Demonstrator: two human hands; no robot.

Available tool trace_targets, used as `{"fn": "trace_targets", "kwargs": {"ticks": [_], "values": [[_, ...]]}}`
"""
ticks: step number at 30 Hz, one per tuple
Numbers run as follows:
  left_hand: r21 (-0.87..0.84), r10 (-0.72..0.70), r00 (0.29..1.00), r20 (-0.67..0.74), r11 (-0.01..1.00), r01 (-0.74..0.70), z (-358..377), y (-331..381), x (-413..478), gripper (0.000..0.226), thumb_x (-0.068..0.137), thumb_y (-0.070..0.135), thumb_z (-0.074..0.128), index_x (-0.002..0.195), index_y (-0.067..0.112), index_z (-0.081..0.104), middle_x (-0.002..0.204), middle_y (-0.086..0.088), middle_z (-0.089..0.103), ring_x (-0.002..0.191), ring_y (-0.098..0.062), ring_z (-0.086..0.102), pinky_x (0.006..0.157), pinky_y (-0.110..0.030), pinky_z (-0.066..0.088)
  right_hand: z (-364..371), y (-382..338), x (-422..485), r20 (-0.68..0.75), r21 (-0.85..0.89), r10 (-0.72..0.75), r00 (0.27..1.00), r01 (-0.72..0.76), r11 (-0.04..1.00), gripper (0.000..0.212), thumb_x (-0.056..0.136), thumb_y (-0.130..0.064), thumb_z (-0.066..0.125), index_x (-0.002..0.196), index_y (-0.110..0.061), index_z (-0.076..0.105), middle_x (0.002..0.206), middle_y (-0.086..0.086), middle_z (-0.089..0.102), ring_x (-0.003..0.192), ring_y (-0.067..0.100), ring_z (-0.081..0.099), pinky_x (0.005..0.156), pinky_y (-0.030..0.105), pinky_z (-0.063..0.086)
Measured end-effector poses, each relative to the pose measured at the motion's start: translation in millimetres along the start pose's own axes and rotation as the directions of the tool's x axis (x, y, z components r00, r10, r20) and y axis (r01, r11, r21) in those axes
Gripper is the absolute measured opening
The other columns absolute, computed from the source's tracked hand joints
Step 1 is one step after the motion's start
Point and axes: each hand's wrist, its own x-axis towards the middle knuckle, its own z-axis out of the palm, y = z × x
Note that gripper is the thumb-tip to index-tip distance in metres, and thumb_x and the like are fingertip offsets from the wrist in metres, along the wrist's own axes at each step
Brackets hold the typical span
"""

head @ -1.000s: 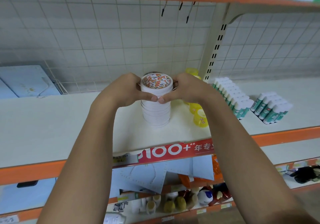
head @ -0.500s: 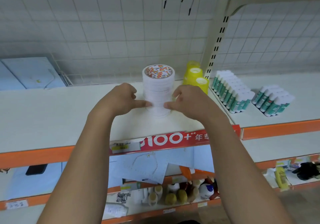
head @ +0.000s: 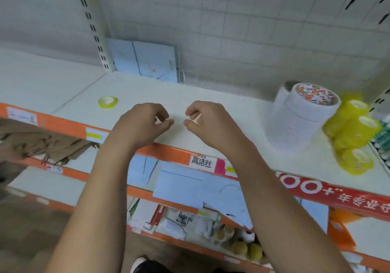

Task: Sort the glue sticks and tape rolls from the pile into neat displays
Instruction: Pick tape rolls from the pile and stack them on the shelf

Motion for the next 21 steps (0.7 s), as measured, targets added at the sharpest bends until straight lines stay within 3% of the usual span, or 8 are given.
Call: {"fn": "trace_targets", "kwargs": {"ticks": [4,12,21], "values": [[0.074,-0.108,0.992,-0.061,0.991,0.112,-31.9,-72.8,-4.6,0.028,0.090,0.046,0.059,0.110,0.026,0.063,0.113,0.010,0.062,0.104,-0.015,0.058,0.082,-0.035,0.047,50.9,-49.9,50.2,0.066,0.003,-0.038,0.997,0.038,0.999,0.029,0.089,-0.033,0.065,0.115,-0.020,0.063,0.110,-0.001,0.063,0.100,0.017,0.058,0.088,0.039,0.050],[0.166,-0.102,0.987,-0.125,0.979,0.122,-71.6,-176.3,15.4,0.028,0.091,0.040,0.058,0.111,0.021,0.066,0.116,0.000,0.061,0.106,-0.024,0.058,0.078,-0.035,0.045,149.8,-120.4,125.9,0.109,-0.030,0.004,0.994,-0.001,1.000,0.037,0.088,-0.031,0.065,0.123,-0.020,0.058,0.120,0.004,0.057,0.111,0.021,0.055,0.093,0.041,0.047],[0.177,-0.071,0.997,-0.018,0.982,0.073,-72.9,-228.6,45.2,0.040,0.092,0.039,0.055,0.128,0.021,0.058,0.128,-0.002,0.054,0.116,-0.028,0.053,0.089,-0.040,0.042,209.2,-128.7,176.6,0.053,-0.107,0.229,0.972,-0.222,0.969,0.074,0.084,-0.041,0.070,0.146,-0.020,0.034,0.140,0.010,0.037,0.124,0.036,0.037,0.101,0.043,0.041]]}}
